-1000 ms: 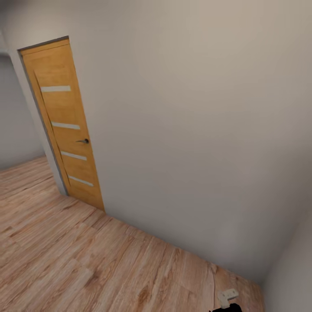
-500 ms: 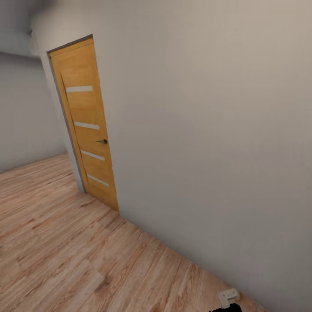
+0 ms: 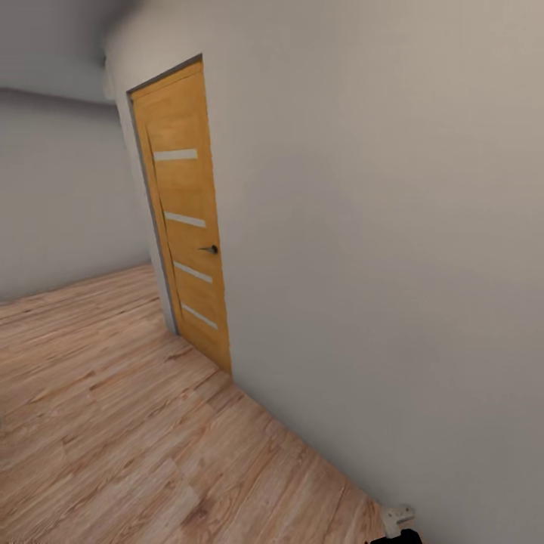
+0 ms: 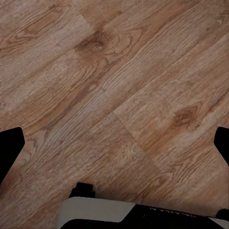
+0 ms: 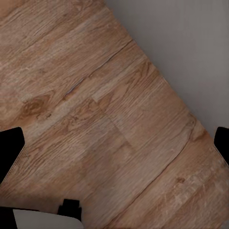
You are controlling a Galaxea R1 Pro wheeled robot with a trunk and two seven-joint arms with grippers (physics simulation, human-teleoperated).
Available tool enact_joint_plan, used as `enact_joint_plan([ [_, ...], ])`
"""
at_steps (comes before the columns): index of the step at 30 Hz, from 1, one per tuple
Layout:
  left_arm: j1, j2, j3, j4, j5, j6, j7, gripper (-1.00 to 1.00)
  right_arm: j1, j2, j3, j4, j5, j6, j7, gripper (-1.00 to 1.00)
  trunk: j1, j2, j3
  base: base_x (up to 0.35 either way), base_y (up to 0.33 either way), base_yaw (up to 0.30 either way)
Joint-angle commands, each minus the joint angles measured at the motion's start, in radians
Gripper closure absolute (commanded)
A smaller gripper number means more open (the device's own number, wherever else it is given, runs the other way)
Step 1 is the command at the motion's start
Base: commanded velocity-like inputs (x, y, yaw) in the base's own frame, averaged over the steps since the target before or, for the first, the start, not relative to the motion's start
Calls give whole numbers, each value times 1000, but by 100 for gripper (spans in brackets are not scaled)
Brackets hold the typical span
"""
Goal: Move the two storage containers from the living room to the garage. In the garage, place one container on the floor and stack the other container on top of it (either order is fine).
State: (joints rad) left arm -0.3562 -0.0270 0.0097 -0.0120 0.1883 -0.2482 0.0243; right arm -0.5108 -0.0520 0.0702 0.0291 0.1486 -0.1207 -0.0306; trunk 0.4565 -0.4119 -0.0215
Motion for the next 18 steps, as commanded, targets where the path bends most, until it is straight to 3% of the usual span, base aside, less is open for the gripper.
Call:
enact_joint_plan([
  [1,-1,-1,0,1,3,-3,2,-100,-2,0,7,3,5,-5,-3,-100,1,-2,-2,328,0,270],
  [18,-1,-1,1,1,2,-3,4,-100,-2,0,7,3,5,-5,-3,-100,1,-2,-2,328,0,289],
])
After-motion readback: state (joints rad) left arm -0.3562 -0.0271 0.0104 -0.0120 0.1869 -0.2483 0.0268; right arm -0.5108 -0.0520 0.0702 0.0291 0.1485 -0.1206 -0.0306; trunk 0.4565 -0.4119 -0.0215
